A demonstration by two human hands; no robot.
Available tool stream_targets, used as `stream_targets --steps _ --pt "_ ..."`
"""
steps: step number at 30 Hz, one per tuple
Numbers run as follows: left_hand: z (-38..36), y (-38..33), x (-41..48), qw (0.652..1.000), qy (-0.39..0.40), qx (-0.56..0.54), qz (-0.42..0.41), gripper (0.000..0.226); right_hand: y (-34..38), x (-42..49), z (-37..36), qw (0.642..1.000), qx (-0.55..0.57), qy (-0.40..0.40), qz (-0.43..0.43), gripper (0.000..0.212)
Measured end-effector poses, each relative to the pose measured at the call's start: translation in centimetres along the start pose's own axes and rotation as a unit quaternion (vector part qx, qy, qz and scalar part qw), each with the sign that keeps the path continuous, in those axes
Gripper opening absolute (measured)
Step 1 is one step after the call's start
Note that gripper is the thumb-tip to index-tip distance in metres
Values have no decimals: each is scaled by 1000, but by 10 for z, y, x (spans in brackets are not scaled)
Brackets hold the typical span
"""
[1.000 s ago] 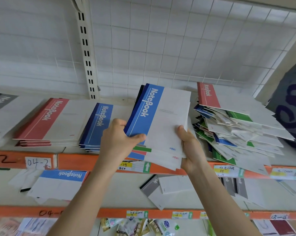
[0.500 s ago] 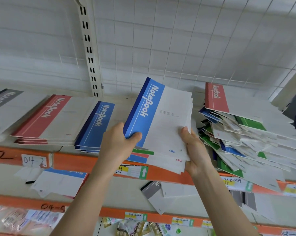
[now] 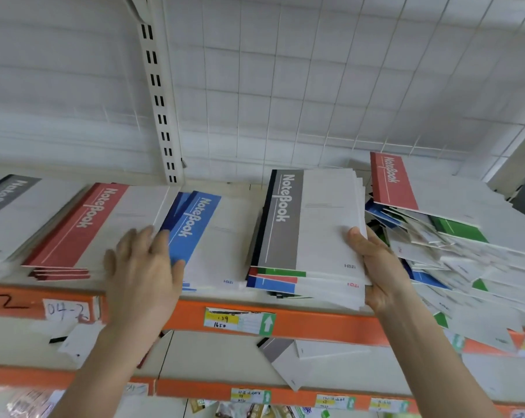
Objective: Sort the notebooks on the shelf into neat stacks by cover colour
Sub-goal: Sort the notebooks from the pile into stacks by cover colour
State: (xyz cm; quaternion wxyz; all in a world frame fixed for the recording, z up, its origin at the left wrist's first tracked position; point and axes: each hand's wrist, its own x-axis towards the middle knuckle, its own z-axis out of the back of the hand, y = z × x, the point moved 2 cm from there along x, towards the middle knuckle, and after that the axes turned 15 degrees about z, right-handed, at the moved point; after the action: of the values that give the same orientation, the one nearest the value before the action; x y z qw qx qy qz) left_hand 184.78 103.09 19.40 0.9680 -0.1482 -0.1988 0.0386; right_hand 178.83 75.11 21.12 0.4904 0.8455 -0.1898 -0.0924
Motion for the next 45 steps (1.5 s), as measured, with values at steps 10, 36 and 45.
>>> stream_targets --steps 10,36,45 --pt "-9 -35 -23 979 116 -73 -150 53 12 -15 -7 1000 3 12 2 19" --pt "54 38 21 896 98 -391 184 42 -62 -26 -134 992 47 95 -66 18" --pt "66 223 112 899 32 -334 281 35 -109 -28 -225 994 -9 103 -33 19"
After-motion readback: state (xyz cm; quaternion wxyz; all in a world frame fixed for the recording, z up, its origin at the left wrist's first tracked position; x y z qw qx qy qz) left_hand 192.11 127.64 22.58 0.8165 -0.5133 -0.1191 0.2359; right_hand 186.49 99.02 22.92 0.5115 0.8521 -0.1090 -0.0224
